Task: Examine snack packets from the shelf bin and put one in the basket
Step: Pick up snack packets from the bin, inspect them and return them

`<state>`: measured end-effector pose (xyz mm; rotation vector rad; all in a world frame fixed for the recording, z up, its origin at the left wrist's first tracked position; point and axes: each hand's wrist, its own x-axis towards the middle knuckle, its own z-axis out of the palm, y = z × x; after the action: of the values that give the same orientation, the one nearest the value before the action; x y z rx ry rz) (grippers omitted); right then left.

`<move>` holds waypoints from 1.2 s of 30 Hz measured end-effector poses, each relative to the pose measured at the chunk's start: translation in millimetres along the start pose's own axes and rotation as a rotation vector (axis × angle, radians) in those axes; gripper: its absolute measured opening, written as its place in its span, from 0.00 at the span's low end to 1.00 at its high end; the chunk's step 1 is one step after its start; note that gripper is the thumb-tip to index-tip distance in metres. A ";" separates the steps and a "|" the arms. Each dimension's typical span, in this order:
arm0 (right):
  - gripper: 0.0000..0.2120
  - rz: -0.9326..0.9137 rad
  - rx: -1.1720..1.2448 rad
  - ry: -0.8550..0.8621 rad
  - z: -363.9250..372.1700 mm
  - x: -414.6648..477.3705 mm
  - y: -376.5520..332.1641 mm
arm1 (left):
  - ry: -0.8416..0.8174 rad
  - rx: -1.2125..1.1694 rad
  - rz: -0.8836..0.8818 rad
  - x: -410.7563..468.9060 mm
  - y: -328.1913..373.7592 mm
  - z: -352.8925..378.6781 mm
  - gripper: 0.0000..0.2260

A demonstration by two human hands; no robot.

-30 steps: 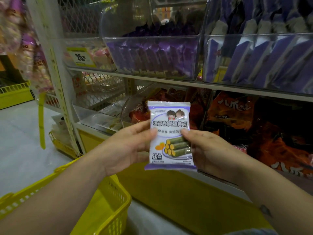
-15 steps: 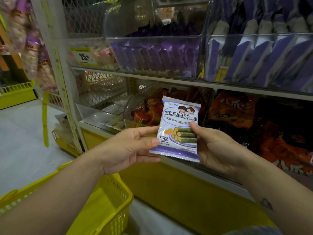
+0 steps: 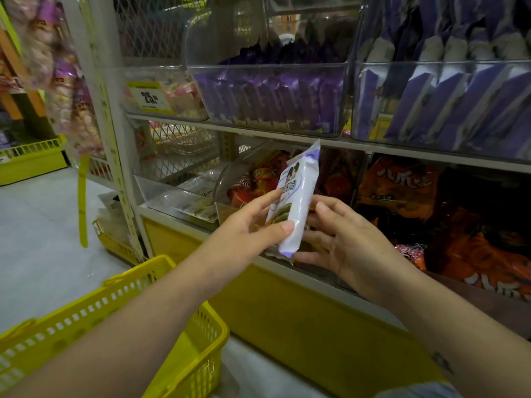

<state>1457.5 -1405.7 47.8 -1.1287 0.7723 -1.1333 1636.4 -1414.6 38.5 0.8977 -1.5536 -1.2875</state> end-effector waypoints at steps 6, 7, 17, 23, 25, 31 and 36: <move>0.36 -0.008 -0.088 -0.013 -10.0 4.0 3.4 | -0.185 -0.336 -0.172 -3.2 -2.6 -4.2 0.25; 0.38 -0.008 -0.060 -0.031 -11.4 4.2 3.2 | -0.209 -0.350 -0.180 -3.6 -2.7 -5.2 0.25; 0.23 -0.234 -0.526 0.087 -20.6 3.2 2.3 | -0.154 -0.195 -0.082 -3.8 -0.4 -9.3 0.19; 0.22 -0.406 -0.713 0.063 -11.9 -0.4 8.4 | 0.192 0.036 0.154 -0.8 7.0 -4.5 0.30; 0.25 -0.477 -0.856 0.102 -10.3 -0.3 8.9 | 0.211 0.278 0.230 -2.2 9.4 -3.5 0.32; 0.30 -0.541 -1.098 0.102 -4.4 -2.0 7.8 | 0.036 0.338 0.241 -1.6 9.8 -6.2 0.21; 0.32 -0.463 -1.039 0.099 -14.3 -2.9 -5.2 | 0.059 0.194 0.240 2.9 6.2 -24.5 0.14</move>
<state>1442.1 -1407.2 48.5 -2.2114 1.2790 -1.1741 1658.6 -1424.0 46.4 0.8317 -1.7026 -0.9452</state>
